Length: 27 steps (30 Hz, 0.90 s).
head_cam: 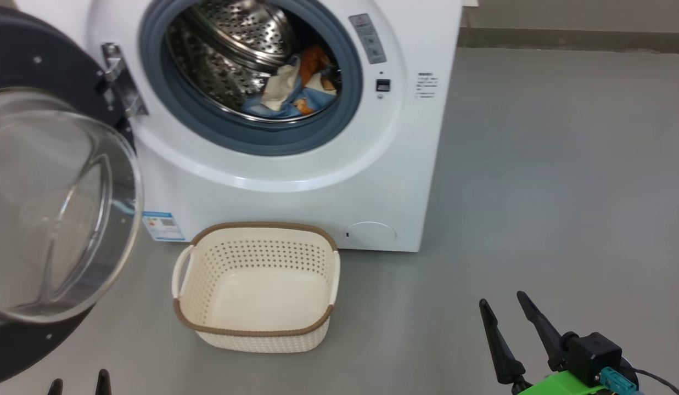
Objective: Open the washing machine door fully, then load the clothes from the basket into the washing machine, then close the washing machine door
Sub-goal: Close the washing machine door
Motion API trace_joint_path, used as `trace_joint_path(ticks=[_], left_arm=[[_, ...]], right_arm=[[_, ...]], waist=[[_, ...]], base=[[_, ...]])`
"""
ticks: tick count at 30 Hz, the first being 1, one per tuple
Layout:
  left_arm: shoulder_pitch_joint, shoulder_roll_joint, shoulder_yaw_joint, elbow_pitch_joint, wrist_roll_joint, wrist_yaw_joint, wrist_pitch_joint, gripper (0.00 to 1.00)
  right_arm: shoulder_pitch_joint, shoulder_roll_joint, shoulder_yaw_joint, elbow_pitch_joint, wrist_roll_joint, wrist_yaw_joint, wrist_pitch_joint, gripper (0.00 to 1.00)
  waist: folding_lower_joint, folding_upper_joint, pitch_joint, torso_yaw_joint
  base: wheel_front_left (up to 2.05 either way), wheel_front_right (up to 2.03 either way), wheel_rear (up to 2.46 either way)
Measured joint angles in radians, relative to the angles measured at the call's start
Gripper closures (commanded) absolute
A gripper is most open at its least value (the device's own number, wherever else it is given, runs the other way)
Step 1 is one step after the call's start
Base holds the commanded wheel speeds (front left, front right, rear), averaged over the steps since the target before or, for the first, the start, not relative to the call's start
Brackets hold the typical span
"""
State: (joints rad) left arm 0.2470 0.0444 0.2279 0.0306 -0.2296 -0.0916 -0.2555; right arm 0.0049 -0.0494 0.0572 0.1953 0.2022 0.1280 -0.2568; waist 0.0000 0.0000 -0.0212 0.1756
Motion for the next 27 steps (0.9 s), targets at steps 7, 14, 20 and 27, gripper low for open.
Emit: trace_joint_path(ticks=[7, 14, 20, 27], left_arm=[[0.003, 0.0, -0.001, -0.006, -0.015, 0.017, 0.0, 0.0], [0.025, 0.0, -0.001, -0.01, -0.021, 0.027, 0.0, 0.0], [0.025, 0.0, 0.0, -0.01, -0.021, 0.035, 0.0, 0.0], [0.025, 0.0, 0.001, -0.007, -0.022, 0.043, 0.0, 0.0]], right_arm=[[0.016, 0.0, -0.001, -0.001, -0.018, 0.0, 0.0, 0.0], [0.022, 0.001, 0.0, 0.0, -0.019, 0.0, 0.0, 0.0], [0.022, 0.001, 0.002, -0.001, -0.019, 0.0, 0.0, 0.0], [0.022, 0.002, 0.001, -0.002, -0.025, 0.0, 0.0, 0.0]], waist=[[0.0, 0.0, -0.006, 0.069], [0.0, 0.0, -0.013, 0.153], [-0.0001, 0.0, -0.017, 0.215], [0.0, 0.0, -0.017, 0.278]], base=[[0.0, 0.0, 0.0], [0.0, 0.0, 0.0], [0.0, 0.0, 0.0], [0.0, 0.0, 0.0]])
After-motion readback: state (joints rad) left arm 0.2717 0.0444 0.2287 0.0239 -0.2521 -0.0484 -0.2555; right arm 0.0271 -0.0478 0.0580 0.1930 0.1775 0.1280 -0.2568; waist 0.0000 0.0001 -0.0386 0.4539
